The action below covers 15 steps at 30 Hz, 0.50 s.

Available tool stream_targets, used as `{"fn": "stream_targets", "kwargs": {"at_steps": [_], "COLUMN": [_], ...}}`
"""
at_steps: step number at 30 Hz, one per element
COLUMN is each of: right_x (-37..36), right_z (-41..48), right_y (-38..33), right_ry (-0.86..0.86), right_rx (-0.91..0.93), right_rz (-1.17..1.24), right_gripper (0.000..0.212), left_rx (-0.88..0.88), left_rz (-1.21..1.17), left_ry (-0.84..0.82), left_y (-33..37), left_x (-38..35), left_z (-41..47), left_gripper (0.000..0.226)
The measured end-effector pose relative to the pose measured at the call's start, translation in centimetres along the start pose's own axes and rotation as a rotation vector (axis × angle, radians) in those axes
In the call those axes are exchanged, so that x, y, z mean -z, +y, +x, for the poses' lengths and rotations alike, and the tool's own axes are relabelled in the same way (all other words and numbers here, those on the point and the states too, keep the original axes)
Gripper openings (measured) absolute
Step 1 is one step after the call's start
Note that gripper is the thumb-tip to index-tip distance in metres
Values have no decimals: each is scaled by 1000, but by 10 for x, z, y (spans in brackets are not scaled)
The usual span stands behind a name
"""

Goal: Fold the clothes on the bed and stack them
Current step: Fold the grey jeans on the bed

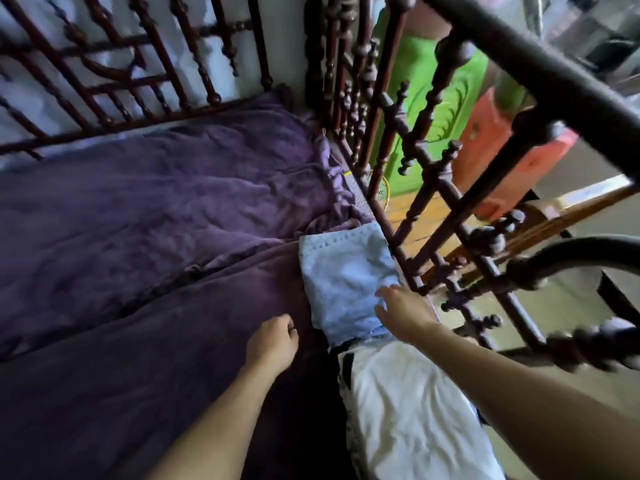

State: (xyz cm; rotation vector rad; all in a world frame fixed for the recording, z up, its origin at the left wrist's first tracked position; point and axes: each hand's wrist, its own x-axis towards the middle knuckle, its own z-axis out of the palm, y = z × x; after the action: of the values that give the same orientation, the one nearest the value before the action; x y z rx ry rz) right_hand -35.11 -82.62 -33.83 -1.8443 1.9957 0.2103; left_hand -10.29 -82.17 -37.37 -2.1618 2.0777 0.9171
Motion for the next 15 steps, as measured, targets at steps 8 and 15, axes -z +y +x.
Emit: {"fn": "stream_targets", "kwargs": {"at_steps": [8, 15], "right_x": [17, 15], "right_z": [-116, -217], "right_y": [-53, -174], "right_ry": [103, 210], "right_rx": [269, 593], "right_rz": [-201, -247], "right_gripper": [27, 31], "left_rx": [-19, 119], "left_rz": [101, 172], "left_ry": [199, 372], "left_y": [-37, -127], "left_x": [42, 97], "left_z": [-171, -331], "left_gripper": [17, 18]}}
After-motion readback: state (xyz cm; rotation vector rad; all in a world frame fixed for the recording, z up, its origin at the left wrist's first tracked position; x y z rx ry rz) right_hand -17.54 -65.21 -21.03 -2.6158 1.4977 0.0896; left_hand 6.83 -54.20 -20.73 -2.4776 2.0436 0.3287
